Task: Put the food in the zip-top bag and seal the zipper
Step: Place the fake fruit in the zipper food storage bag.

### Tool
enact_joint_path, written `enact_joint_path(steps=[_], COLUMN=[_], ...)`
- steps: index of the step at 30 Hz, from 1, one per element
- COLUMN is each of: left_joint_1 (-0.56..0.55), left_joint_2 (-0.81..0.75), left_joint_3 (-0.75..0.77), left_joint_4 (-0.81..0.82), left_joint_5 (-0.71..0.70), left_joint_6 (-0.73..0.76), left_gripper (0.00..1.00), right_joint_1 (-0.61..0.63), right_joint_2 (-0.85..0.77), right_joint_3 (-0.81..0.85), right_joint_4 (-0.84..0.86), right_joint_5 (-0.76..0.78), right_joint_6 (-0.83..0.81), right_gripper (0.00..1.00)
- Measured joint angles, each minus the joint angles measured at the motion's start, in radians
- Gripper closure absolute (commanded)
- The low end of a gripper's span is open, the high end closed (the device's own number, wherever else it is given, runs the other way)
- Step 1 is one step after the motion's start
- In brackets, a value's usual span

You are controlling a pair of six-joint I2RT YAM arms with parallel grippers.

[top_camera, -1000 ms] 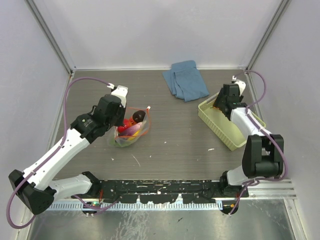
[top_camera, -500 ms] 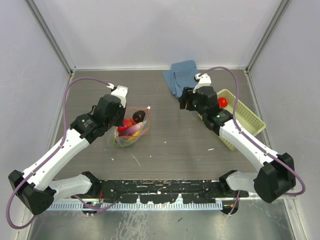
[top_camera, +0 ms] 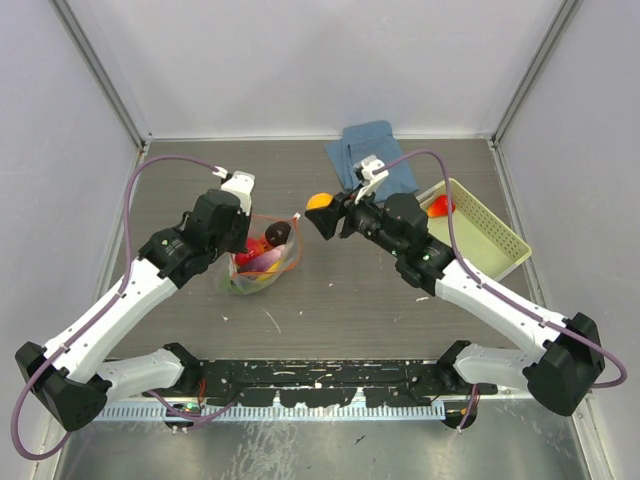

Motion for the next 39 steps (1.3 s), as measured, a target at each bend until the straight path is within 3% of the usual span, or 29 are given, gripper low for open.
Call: enact_joint_path(steps=[11,27,39], left_joint_1=[0.0,0.0,0.001], left_joint_2=[0.0,-0.008,-0.008], left_joint_3=[0.0,0.0,0.0], left_joint_4=[0.0,0.0,0.0], left_joint_5=[0.016,0.052,0.056], left_joint_6=[0.0,0.0,0.0], left_gripper=[1.0,1.0,1.0], right_joint_1=[0.133,0.195,0.216], right_joint_2=[0.103,0.355,0.441], right_joint_3=[-0.004,0.064,0.093], right_joint_4=[0.2,0.268,0.286], right_joint_5=[-0.135,-0.131,-0.077], right_joint_6=[0.011,0.015,0.014], right_gripper=[0.51,0.46,0.3])
